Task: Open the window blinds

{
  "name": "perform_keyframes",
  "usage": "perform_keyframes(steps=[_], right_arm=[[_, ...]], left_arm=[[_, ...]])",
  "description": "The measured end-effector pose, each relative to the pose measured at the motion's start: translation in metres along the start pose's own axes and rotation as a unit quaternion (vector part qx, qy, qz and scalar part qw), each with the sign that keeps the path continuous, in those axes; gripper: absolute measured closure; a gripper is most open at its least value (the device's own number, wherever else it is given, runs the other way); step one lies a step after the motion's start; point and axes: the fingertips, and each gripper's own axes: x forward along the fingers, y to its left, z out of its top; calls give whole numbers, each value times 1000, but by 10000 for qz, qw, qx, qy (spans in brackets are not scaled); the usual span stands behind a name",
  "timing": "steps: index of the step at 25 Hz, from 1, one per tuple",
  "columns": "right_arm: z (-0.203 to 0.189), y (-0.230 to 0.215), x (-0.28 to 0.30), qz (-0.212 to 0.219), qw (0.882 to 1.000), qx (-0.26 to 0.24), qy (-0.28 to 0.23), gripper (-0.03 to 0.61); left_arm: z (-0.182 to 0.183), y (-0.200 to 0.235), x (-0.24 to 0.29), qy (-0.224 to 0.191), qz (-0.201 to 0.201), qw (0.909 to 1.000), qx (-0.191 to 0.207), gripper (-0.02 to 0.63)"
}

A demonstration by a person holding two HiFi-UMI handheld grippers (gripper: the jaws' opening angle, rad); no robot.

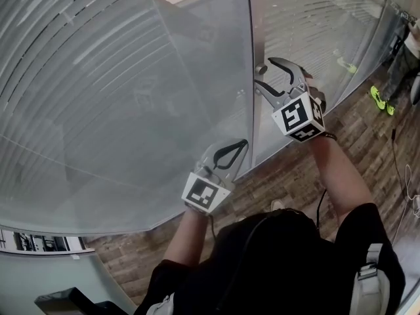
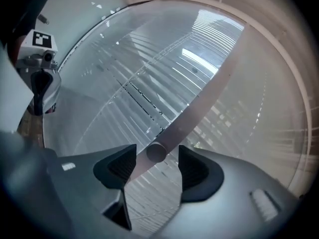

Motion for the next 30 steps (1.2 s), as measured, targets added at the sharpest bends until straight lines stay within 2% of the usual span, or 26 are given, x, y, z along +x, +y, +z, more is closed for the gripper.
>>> perform_keyframes(steps=[4,6,7,9,17,22,30], right_arm=[[2,-2,2,-117,9950,-976,171,310],[4,-2,4,-160,9889,-1459,227,337],[4,-1,5,-158,9859,-1645,248,362],[2,3,6,-116,9821,-1857,280,370],[-1,4,7,-121,9807,-1926,308,371],[-3,8,10,-109,9772,-2087,364,448],[-3,8,10,-160,9788,-2007,381,451]], left_arm=[[0,3,-1,-7,38,10000,-78,609],[-1,3,-1,3,39,10000,-48,609],[-2,2,-1,15,35,10000,-39,609],[-4,1,-1,36,34,10000,-47,609],[-2,4,0,-61,79,9999,-125,609],[-9,4,-3,7,117,9996,-250,609],[-8,3,-3,-14,115,9997,-234,609]])
